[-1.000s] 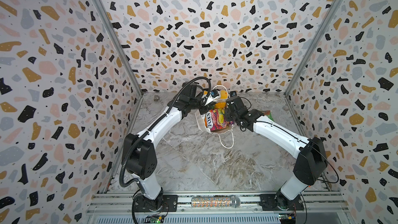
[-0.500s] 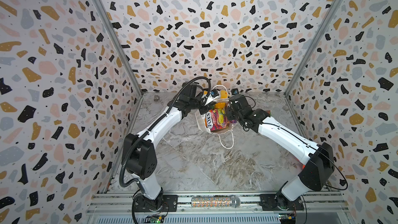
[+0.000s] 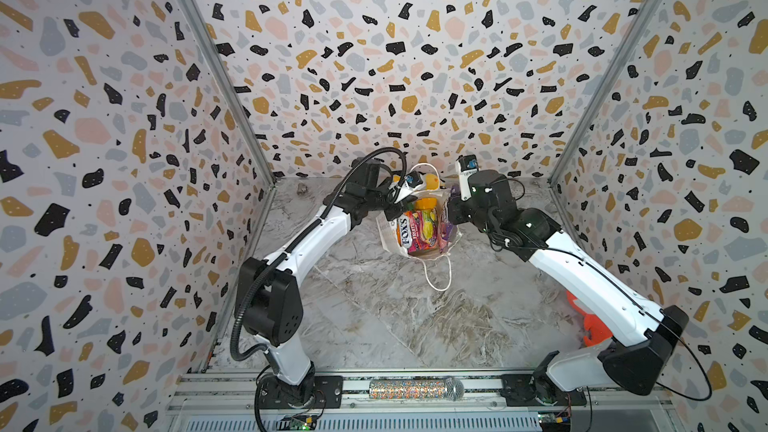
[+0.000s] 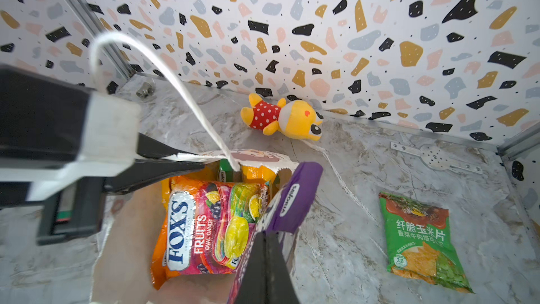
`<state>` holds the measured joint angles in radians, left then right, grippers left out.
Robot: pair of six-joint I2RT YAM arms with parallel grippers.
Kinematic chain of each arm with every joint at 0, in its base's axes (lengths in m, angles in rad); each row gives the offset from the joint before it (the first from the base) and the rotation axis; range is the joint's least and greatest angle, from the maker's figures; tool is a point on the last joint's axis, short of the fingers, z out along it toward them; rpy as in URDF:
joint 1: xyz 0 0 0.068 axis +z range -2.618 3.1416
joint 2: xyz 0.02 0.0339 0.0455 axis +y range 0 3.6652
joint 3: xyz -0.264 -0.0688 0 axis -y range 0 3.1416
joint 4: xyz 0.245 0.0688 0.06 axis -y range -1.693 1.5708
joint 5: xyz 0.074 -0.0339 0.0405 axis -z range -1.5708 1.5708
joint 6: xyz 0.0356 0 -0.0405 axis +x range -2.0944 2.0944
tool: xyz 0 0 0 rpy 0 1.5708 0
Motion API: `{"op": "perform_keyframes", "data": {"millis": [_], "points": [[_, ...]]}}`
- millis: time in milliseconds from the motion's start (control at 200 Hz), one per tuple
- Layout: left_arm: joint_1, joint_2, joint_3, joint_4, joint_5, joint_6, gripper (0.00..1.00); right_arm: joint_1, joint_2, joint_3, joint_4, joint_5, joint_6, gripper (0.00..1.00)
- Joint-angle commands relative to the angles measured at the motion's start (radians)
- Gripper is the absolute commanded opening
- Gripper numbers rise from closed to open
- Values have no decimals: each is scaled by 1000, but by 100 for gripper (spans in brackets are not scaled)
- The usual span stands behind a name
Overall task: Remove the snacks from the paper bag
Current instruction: 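Pull the purple candy bag out and set it on the table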
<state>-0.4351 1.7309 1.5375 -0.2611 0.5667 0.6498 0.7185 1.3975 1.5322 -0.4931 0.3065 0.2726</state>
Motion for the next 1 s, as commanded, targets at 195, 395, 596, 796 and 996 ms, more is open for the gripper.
{"op": "perform_keyframes", "data": {"millis": [195, 395, 596, 796, 996], "points": [[-7, -31, 1, 39, 29, -12, 0, -78, -143, 22, -23, -39, 0, 0], [-7, -32, 2, 39, 25, -11, 0, -182, -233, 29, -63, -49, -6, 0], [-7, -31, 12, 39, 33, -15, 0, -350, -264, -69, -40, -194, 10, 0], [-7, -37, 1, 39, 30, -17, 0, -421, -248, -233, 63, -300, 31, 0], [-8, -36, -11, 49, 25, -16, 0, -443, -225, -416, 197, -309, 54, 0]]}}
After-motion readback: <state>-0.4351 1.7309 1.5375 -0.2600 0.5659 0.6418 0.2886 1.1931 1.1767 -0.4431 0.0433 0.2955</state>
